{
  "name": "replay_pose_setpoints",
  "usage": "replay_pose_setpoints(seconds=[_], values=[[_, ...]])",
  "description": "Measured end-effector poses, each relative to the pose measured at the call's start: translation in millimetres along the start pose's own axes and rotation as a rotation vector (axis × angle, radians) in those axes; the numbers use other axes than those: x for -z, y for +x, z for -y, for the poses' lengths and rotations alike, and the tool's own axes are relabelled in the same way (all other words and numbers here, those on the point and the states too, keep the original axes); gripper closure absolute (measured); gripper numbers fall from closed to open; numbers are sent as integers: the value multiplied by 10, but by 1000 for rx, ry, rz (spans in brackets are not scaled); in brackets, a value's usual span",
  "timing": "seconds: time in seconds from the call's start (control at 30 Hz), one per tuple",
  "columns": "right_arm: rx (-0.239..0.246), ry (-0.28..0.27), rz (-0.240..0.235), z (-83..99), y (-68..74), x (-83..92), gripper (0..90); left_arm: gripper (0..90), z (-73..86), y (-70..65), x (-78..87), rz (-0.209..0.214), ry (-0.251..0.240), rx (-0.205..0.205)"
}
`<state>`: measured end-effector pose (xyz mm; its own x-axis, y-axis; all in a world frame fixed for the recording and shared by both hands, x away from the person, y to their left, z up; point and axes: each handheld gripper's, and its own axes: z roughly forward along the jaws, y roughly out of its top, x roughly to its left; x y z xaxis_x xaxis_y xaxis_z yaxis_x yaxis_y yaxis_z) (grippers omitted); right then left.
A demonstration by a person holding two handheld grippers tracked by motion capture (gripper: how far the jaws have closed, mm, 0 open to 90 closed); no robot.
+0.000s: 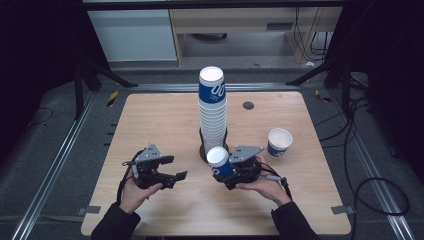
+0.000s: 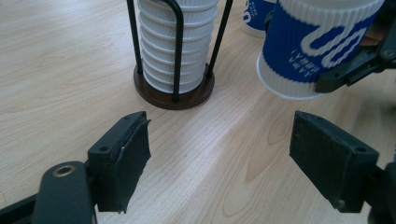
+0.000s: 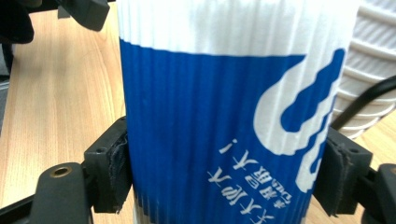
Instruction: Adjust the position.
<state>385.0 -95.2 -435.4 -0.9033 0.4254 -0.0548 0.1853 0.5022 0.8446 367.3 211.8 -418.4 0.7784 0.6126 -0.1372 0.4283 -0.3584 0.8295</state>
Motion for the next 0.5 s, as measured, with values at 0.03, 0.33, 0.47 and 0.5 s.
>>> replay_pose_setpoints(seconds=[0.03, 0.33, 0.47, 0.5], values=[[0, 0, 0, 0, 0, 0, 209, 195, 0, 0, 0, 0, 0, 0], [25, 43, -30, 19, 74, -148, 209, 193, -22, -79, -25, 33, 8, -24], [37, 58, -45, 22, 101, -225, 209, 192, -31, -119, -51, 58, 13, -33], [41, 61, -47, 21, 108, -241, 209, 191, -32, -130, -59, 62, 13, -34]])
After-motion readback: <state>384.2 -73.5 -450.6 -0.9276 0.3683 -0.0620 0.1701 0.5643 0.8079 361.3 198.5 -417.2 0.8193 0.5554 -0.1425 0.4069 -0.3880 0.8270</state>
